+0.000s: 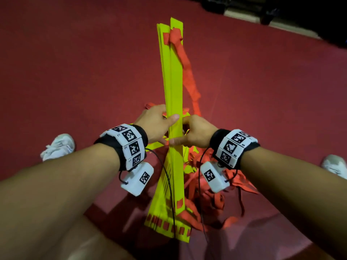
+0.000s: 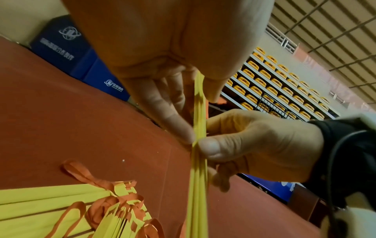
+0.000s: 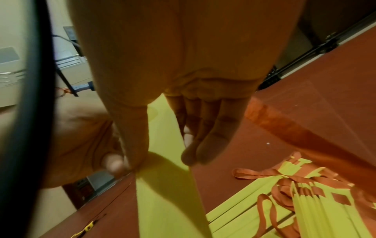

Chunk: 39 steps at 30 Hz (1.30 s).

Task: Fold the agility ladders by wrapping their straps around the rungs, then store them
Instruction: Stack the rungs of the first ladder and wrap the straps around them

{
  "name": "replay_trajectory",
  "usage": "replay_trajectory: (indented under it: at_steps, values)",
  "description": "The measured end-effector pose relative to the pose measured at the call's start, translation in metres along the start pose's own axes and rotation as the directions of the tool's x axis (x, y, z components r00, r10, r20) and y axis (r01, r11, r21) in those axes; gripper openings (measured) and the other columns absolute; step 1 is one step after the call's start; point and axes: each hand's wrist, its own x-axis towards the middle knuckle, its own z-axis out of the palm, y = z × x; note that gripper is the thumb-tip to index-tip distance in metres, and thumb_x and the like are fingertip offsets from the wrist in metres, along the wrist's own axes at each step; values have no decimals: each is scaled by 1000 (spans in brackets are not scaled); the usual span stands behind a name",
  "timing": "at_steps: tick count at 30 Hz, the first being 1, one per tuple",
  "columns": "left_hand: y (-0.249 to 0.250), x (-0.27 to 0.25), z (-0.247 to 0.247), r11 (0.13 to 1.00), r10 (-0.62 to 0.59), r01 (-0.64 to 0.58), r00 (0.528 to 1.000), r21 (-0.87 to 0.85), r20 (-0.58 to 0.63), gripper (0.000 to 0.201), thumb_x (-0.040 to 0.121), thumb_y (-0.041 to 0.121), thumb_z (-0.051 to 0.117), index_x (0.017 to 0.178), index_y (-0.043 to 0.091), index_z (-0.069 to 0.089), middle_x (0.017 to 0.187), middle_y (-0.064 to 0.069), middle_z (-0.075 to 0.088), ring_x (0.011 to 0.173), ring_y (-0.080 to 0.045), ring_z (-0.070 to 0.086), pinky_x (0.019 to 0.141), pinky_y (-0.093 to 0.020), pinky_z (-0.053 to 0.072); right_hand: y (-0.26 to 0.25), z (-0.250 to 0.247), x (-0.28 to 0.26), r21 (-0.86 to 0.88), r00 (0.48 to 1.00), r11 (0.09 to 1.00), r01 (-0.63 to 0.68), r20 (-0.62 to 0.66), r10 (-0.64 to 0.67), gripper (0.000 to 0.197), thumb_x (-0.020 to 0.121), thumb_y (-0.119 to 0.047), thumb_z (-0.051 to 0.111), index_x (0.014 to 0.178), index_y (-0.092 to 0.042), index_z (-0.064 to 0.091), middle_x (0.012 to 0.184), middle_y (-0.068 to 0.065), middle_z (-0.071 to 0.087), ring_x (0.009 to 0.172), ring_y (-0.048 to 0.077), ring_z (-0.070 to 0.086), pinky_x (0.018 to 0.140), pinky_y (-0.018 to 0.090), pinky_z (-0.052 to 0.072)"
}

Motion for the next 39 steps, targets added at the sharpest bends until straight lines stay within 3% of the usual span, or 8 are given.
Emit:
replay_trajectory:
  at_steps: [4, 8, 11, 14, 18, 29, 36, 39]
  values:
    - [-2, -5, -20, 999, 27, -26, 999, 40, -41, 12, 97, 40, 62, 107, 33, 64, 87, -3, 72, 65, -27, 74, 52, -44, 61, -20, 3, 11, -123, 999, 991, 46, 24, -43, 30, 78, -44, 81, 83, -17, 70, 71, 0, 73, 52, 3, 61, 65, 34, 54]
    - [-2, 2, -21, 984, -45, 55, 997, 171, -59, 43, 88, 64, 59, 88, 22, 67, 65, 3, 69, 56, -21, 71, 53, -27, 56, -17, 5, 16, -244, 997, 967, 77, 29, -72, 40, 82, -49, 75, 83, -12, 60, 67, -3, 64, 66, 19, 60, 63, 34, 44]
    - [-6, 13, -11, 975, -39, 55, 996, 214, -77, 69, 68, 80, 50, 98, 20, 65, 82, -4, 71, 74, -32, 70, 68, -40, 59, -4, 6, 20, -283, 995, 954, 98, 63, -83, 45, 82, -53, 73, 86, -10, 61, 74, 1, 65, 73, 23, 60, 67, 36, 47]
    - [-3, 20, -5, 985, -31, 41, 998, 168, -63, 29, 89, 55, 61, 83, 27, 63, 67, 9, 59, 82, -36, 66, 63, -32, 44, 3, -2, 27, -287, 988, 949, 129, 123, -98, 44, 84, -52, 72, 87, -8, 66, 85, 6, 70, 79, 24, 63, 72, 38, 50]
    - [-5, 31, 1, 994, -55, 64, 994, 91, -93, 27, 93, 40, 64, 68, 31, 59, 47, 16, 53, 55, -16, 51, 55, -31, 35, 12, -25, 34, -322, 983, 932, 168, 124, -134, 39, 84, -53, 70, 87, -15, 64, 77, -5, 66, 70, 16, 60, 64, 30, 43]
    - [-25, 46, 38, 977, -182, 192, 978, -95, 99, 26, 66, 36, 60, 73, 13, 70, 73, -13, 70, 61, -29, 56, 63, -43, 46, 48, -50, 56, 263, 905, 929, 261, -401, -141, 25, 67, -21, 70, 87, -23, 55, 70, -8, 58, 59, 17, 52, 62, 38, 48]
    - [-28, 52, 61, 943, -200, 209, 978, -260, 59, 29, 67, 39, 66, 69, 10, 67, 73, -11, 70, 69, -27, 62, 79, -54, 52, 60, -42, 56, 337, 920, 889, 310, -341, -191, 37, 73, -33, 65, 89, 1, 64, 88, 19, 69, 83, 38, 64, 77, 56, 51]
    - [-26, 51, 70, 924, -174, 164, 985, -347, 3, 20, 72, 33, 66, 71, 13, 68, 71, -8, 72, 68, -36, 65, 76, -51, 55, 63, -42, 51, 343, 924, 893, 291, -344, -169, 39, 82, -41, 63, 87, -2, 64, 84, 21, 66, 73, 28, 62, 73, 56, 50]
